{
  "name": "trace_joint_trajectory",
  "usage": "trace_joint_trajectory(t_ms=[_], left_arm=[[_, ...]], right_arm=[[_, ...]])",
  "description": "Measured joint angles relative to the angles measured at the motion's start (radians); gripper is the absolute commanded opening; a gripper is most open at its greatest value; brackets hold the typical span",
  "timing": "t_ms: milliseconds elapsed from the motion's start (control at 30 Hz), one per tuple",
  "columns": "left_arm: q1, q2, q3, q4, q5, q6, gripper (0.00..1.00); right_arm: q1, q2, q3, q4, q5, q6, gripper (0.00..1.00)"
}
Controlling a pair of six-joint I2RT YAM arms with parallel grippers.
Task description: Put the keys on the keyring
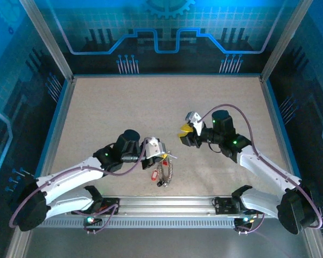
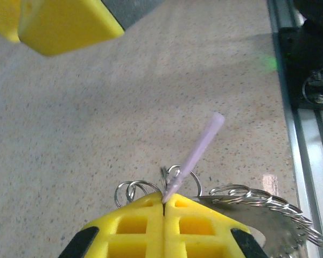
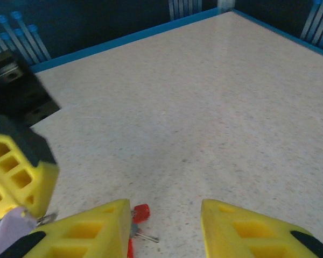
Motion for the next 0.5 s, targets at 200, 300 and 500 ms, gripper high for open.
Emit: trace_joint_trajectory(t_ms=[200, 300, 500], left_arm=[[0.027, -0.019, -0.024, 0.049, 0.08, 0.047, 0.0], [0.036, -0.023, -0.037, 0.074, 0.114, 0.066, 0.0], [0.04, -0.031, -0.04, 0.074, 0.18, 0.123, 0.0]], right_arm=[[0.016, -0.009, 0.0, -0.081, -0.114, -0.11, 0.42], [0.081, -0.023, -0.001, -0.115, -0.118, -0.189, 0.43], [0.127, -0.022, -0.014, -0.129, -0.111, -0.276, 0.44]])
